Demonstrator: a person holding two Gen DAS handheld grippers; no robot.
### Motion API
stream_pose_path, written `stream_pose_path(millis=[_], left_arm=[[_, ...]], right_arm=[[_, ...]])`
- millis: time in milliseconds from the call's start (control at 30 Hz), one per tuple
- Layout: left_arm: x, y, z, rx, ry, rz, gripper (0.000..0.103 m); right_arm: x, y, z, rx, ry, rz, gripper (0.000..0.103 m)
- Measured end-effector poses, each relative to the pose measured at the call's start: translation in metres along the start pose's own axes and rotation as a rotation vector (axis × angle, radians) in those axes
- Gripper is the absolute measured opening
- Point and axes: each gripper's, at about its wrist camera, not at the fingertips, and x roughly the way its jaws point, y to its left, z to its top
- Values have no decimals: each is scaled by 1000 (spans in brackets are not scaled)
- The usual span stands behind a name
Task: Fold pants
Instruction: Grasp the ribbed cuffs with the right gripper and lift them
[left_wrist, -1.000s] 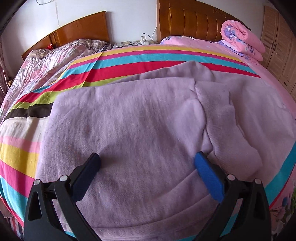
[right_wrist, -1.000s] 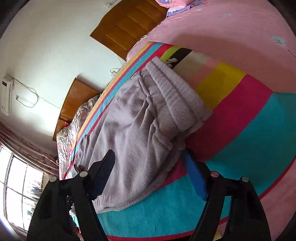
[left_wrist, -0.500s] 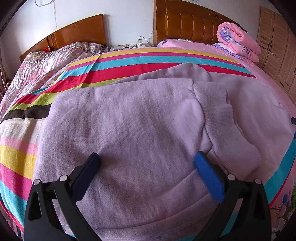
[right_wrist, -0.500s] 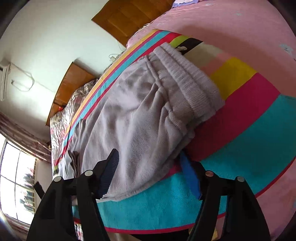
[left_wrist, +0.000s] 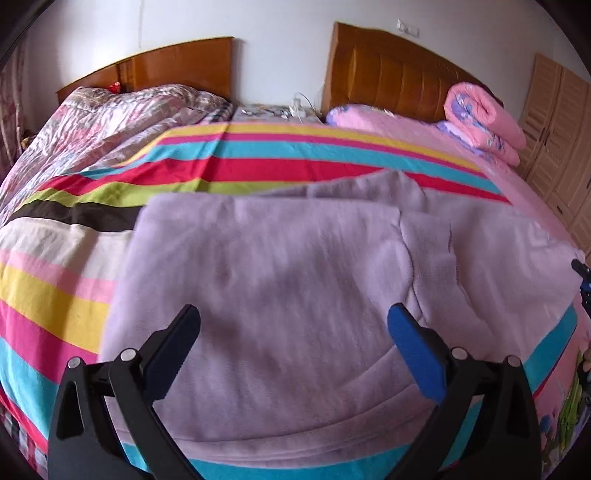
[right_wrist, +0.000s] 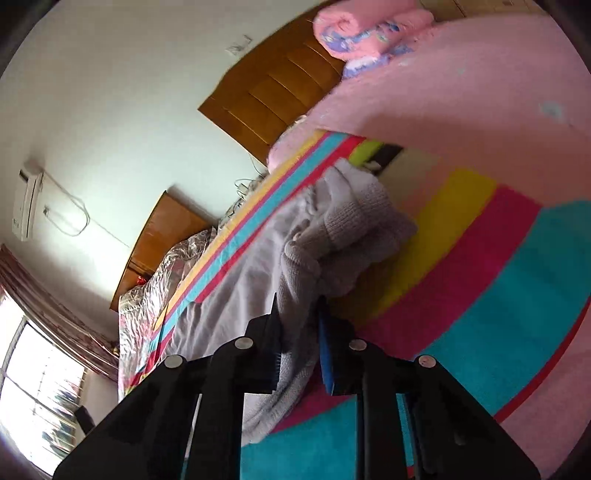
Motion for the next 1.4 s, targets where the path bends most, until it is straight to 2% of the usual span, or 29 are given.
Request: stream_pose_path(millis=[100,167,233,300,367,467,500,533,567,667,700,733,800,833,933,1033,1100,1200,1233,1300,1400], left_arm=[[-48,40,13,-92,-135,50,101],[-73,64,18,-139,-189,93,101],[-93,87,20,-182,-226,128,102],[-108,106,21,-217,-244,156,102],[-119,120,17,-241,-252,176,102],[-122,133,9,-246,-231,177,102],[-121,134,6,-242,-216,170,102],[-117,134,2,-235,-199,161,102],[-112,133,-1,-228,-182,148,102],[-99,131,-7,-242,-143,89,102],[-95,130,-9,-256,-132,49,102],[-91,129,-9,-271,-121,8,102],[-88,122,-11,-277,-102,-46,102],[-86,119,-11,-273,-97,-63,102],[-79,113,-10,-287,-68,-150,102],[-66,110,-14,-321,-20,-231,101],[-60,109,-17,-326,0,-226,101],[-58,112,-21,-339,6,-222,101],[-58,115,-22,-344,4,-216,101],[-59,120,-23,-356,0,-202,101],[-66,127,-24,-371,-17,-196,101]], right_arm=[[-4,102,9,-322,-68,-21,19],[3,180,-11,-566,-74,-5,19],[15,252,-56,-820,-47,30,19],[30,304,-124,-1084,-10,47,19],[46,329,-199,-1316,61,63,19],[67,321,-304,-1586,213,109,20],[69,316,-327,-1655,180,89,20],[65,314,-339,-1711,95,57,21],[63,313,-342,-1736,76,43,21],[59,313,-325,-1686,126,106,23],[54,312,-318,-1657,154,149,25],[48,310,-308,-1603,198,230,29],[36,307,-280,-1434,281,394,30],[35,308,-269,-1367,297,420,30],[44,312,-247,-1272,296,400,30],[67,318,-243,-1267,344,384,30],[81,320,-252,-1278,424,392,29],[93,319,-264,-1292,456,389,30],[94,319,-263,-1284,454,396,28],[88,322,-256,-1278,421,410,10],[68,334,-244,-1284,359,434,10]])
